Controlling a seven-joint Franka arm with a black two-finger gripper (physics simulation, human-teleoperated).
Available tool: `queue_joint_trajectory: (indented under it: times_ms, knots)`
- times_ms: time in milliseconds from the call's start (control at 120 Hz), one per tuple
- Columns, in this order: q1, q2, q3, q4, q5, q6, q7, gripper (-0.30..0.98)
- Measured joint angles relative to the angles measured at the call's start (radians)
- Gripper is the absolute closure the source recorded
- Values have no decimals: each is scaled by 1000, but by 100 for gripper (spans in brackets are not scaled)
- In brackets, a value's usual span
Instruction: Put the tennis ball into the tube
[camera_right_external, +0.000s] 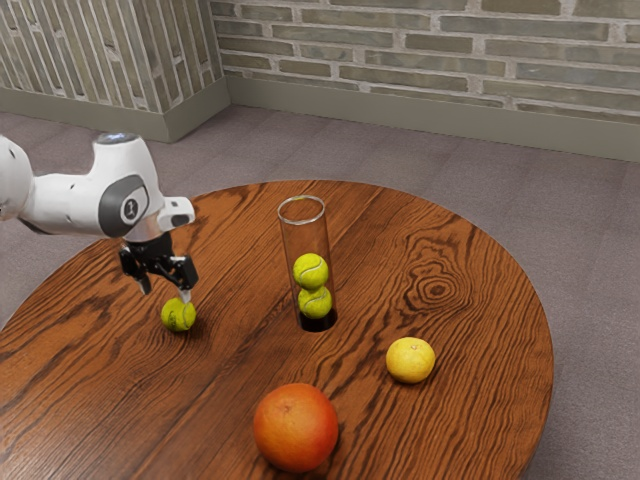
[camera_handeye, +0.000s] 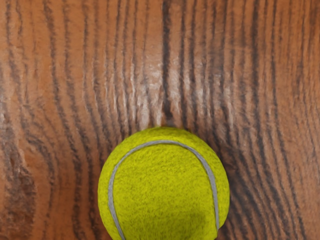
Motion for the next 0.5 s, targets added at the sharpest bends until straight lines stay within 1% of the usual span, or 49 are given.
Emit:
queue_joint_trajectory:
  times_ms: [150,392,500]
  knots:
    - [-2,43,-2,0,-10,50,3,0]
    - [-2,97,-1,10,-15,90,7,0]
    - [-4,112,-1,11,-14,105,8,7]
